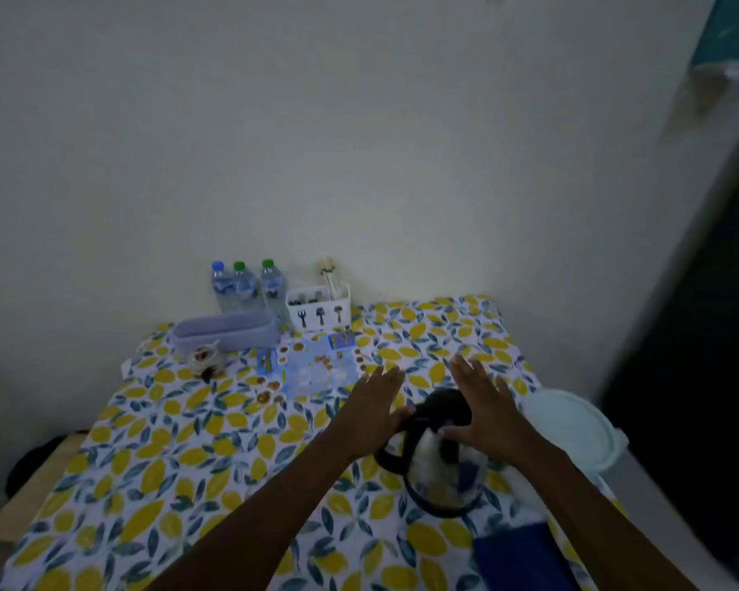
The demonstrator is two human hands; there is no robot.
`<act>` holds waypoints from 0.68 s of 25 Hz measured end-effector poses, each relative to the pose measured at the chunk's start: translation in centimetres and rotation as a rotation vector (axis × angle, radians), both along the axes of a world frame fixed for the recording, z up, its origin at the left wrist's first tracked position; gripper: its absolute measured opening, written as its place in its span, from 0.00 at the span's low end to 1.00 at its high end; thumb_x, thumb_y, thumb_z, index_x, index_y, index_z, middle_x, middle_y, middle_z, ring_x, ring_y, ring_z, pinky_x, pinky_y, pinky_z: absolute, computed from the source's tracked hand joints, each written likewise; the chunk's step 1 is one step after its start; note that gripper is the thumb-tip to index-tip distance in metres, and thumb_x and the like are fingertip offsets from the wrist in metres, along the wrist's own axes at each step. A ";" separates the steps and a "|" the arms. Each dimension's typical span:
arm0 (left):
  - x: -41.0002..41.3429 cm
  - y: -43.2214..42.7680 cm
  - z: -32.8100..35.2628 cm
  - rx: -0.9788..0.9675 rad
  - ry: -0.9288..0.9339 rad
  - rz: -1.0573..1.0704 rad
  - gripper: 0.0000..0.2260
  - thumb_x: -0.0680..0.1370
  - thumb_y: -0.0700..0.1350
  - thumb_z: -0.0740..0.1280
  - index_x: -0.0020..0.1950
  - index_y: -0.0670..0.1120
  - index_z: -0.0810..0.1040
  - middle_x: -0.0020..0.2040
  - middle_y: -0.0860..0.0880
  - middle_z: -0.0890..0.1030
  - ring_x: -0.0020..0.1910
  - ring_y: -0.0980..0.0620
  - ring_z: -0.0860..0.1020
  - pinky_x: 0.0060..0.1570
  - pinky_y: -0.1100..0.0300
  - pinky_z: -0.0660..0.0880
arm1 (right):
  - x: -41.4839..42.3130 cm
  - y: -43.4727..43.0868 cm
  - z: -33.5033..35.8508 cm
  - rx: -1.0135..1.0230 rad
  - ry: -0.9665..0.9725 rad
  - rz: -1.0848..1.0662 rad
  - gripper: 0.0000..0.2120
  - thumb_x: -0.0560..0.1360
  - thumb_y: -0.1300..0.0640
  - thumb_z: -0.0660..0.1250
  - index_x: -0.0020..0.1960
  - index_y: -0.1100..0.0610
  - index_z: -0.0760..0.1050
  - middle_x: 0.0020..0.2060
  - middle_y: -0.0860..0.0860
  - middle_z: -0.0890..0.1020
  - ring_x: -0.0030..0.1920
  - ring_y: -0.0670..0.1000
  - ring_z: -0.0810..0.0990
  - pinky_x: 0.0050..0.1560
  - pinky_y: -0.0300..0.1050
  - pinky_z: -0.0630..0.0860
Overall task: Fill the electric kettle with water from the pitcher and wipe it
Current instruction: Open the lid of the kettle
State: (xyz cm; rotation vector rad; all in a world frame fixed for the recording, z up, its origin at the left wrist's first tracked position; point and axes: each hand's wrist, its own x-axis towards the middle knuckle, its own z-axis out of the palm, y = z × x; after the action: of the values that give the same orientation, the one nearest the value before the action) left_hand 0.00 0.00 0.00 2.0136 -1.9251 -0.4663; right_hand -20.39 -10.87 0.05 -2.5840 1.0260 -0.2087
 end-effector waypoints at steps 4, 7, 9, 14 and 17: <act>-1.7 0.2 -4.8 0.053 0.171 0.076 0.28 0.82 0.54 0.58 0.78 0.46 0.53 0.78 0.44 0.59 0.77 0.45 0.58 0.75 0.48 0.58 | -0.8 1.3 -4.5 0.099 0.021 -0.076 0.52 0.69 0.39 0.70 0.76 0.52 0.37 0.76 0.48 0.37 0.77 0.55 0.38 0.75 0.62 0.49; -2.1 -0.5 -7.3 -0.074 0.243 0.179 0.23 0.80 0.53 0.62 0.73 0.46 0.63 0.67 0.45 0.70 0.65 0.46 0.69 0.63 0.53 0.69 | -0.7 2.1 -6.6 0.152 -0.205 -0.138 0.50 0.69 0.46 0.74 0.77 0.50 0.43 0.77 0.45 0.45 0.78 0.53 0.44 0.73 0.63 0.58; -2.0 -1.2 -7.8 -0.132 0.291 0.193 0.17 0.79 0.51 0.65 0.65 0.47 0.69 0.57 0.47 0.74 0.54 0.50 0.72 0.53 0.59 0.68 | -0.5 1.8 -6.9 0.127 -0.266 -0.174 0.50 0.67 0.48 0.76 0.77 0.51 0.47 0.77 0.47 0.52 0.77 0.54 0.49 0.72 0.63 0.61; -1.3 -2.5 -8.1 -0.054 0.460 0.221 0.10 0.76 0.49 0.70 0.51 0.48 0.72 0.43 0.52 0.75 0.40 0.56 0.73 0.38 0.64 0.66 | 0.0 0.1 -6.5 0.124 -0.187 -0.244 0.58 0.57 0.45 0.81 0.77 0.54 0.51 0.74 0.57 0.62 0.73 0.59 0.60 0.68 0.62 0.66; -1.4 -2.4 -7.4 -0.015 0.624 0.239 0.09 0.75 0.49 0.72 0.45 0.54 0.71 0.35 0.57 0.77 0.32 0.63 0.74 0.33 0.70 0.69 | 0.0 0.1 -6.3 0.205 -0.240 -0.233 0.57 0.57 0.49 0.82 0.76 0.55 0.53 0.74 0.57 0.61 0.73 0.58 0.61 0.69 0.61 0.66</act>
State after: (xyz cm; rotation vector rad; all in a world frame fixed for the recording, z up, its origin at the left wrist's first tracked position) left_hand -1.43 -2.35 -7.44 1.7696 -1.2920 -0.8843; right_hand -20.43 -10.75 -6.21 -2.1926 1.1884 -0.4361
